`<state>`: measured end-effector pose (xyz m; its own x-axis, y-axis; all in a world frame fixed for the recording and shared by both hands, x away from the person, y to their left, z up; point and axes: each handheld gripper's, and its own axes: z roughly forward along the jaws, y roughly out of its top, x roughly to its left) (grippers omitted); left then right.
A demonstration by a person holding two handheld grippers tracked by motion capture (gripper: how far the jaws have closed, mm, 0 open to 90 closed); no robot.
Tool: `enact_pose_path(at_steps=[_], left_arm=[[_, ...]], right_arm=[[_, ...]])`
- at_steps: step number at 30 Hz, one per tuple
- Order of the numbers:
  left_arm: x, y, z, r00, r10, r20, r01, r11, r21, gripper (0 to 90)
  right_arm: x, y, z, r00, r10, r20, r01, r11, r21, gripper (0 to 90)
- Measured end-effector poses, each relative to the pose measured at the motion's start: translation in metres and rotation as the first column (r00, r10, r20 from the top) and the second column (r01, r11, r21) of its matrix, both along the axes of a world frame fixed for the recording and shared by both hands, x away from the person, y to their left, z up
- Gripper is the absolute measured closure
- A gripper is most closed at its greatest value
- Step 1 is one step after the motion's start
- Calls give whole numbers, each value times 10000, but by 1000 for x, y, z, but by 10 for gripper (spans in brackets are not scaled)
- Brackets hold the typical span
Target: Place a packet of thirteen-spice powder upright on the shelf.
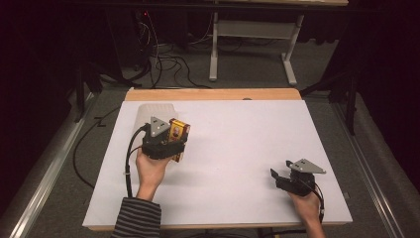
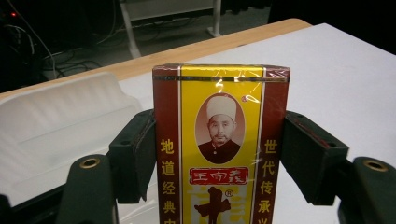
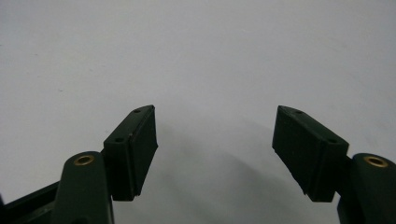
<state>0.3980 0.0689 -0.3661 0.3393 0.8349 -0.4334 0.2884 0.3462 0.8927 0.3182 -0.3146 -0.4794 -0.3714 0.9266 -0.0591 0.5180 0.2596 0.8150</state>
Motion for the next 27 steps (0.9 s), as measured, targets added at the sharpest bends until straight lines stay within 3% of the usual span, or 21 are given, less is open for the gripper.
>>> enact_pose_path(at_steps=[14, 23, 27], left_arm=[[8, 23, -7, 9956, 897, 268, -896, 9960, -57, 327], [15, 35, -16, 9900, 1407, 113, -1405, 9899, -167, 327], [16, 37, -21, 9880, 1543, 107, -1543, 9880, -28, 327]], right_arm=[[0, 0, 0, 10000, -8, 11, 8, 10000, -20, 308], [0, 0, 0, 10000, -24, 15, 24, 10000, -20, 308], [0, 0, 0, 10000, -31, -4, 31, 10000, -48, 308]])
